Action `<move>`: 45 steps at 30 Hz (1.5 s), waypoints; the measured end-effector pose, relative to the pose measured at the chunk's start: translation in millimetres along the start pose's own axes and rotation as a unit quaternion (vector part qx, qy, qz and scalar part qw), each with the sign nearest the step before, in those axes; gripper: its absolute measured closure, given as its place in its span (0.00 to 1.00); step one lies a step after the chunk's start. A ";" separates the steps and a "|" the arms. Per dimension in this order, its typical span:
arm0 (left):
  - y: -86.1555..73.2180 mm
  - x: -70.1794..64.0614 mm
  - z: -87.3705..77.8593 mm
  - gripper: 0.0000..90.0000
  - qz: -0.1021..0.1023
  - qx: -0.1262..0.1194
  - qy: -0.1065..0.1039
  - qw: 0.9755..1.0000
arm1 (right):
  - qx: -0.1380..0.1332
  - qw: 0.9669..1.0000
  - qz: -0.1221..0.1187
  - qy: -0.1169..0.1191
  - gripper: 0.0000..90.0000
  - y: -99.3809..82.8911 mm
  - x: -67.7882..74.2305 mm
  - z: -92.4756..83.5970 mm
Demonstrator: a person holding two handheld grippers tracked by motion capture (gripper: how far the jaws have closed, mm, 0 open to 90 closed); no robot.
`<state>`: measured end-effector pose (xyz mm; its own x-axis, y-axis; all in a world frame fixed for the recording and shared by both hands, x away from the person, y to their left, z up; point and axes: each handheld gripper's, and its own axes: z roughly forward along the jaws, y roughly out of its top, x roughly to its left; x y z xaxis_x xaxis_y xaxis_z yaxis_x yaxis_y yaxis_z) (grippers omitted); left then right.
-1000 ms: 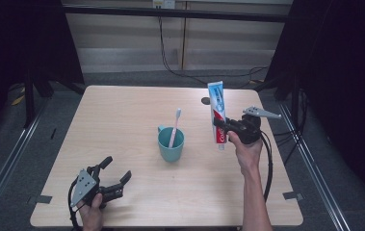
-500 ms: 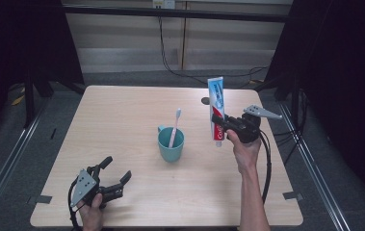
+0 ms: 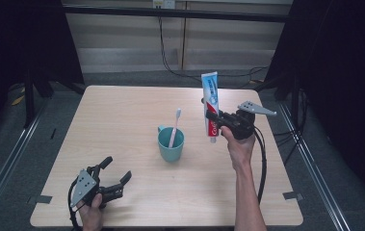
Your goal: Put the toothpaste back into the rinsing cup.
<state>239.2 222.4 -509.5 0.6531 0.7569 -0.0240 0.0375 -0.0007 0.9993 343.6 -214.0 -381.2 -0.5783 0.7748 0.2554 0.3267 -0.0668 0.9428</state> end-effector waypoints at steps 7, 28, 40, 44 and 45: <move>0.0 0.0 -0.1 0.17 0.001 0.000 0.001 1.000 | -0.012 1.000 -0.005 0.014 0.80 3.3 9.3 7.7; 0.0 -0.1 -0.1 0.17 0.000 -0.001 0.000 1.000 | -0.027 0.998 -0.015 0.052 0.80 10.7 35.3 35.8; -0.2 -0.6 -0.1 0.17 -0.003 -0.003 -0.001 1.000 | -0.024 0.997 -0.027 0.072 0.80 10.0 50.2 54.5; -0.2 -0.6 -0.1 0.17 -0.002 -0.003 -0.001 1.000 | -0.021 0.997 -0.024 0.074 0.80 6.9 50.7 59.5; -0.2 -0.6 -0.1 0.17 -0.003 -0.003 -0.001 1.000 | -0.021 0.997 -0.022 0.075 0.80 6.1 51.3 60.4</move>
<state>238.8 221.9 -509.7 0.6549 0.7552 -0.0293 0.0371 0.0066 0.9993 361.1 -136.7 -375.3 -0.6977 0.6749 0.2403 0.2692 -0.0638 0.9610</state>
